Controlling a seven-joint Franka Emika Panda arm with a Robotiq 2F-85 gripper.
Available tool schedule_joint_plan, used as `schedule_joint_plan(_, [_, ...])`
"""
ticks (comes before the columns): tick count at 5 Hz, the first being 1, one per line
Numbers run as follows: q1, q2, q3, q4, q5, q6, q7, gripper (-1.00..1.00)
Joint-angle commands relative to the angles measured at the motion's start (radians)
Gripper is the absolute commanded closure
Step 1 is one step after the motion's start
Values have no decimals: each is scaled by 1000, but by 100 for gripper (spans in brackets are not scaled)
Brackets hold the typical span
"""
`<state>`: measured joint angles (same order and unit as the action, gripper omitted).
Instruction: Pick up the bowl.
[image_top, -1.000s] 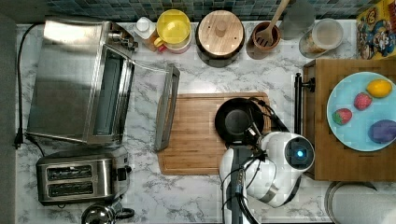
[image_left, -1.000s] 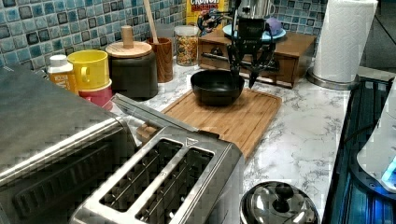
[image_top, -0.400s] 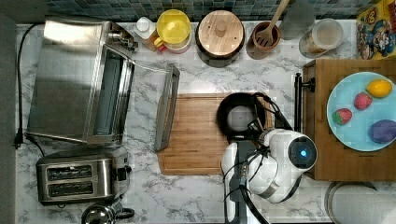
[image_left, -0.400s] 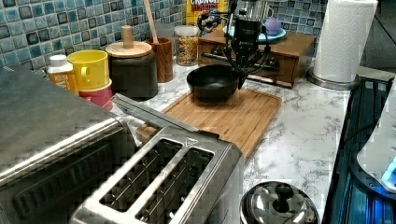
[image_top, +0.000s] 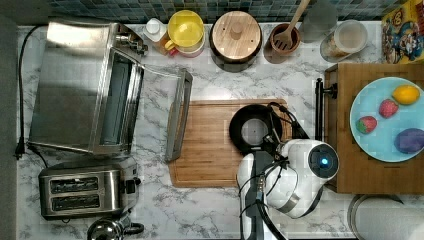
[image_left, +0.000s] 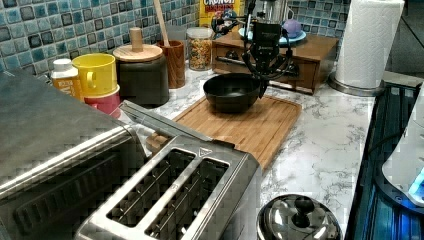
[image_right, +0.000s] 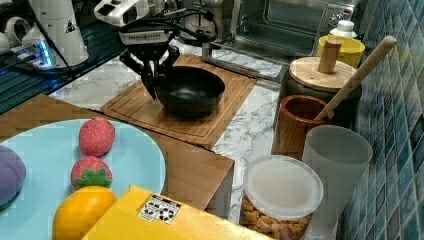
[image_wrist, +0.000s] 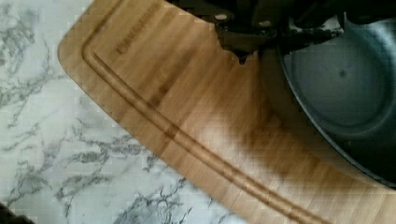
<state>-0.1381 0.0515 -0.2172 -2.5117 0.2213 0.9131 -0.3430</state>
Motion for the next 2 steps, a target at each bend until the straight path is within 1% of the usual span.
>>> schedule_joint_plan(1, [62,-217,77,299,-188,-206,68,100])
schedule_joint_plan(2, [113,-232,103,333,-140,-199,-26,100])
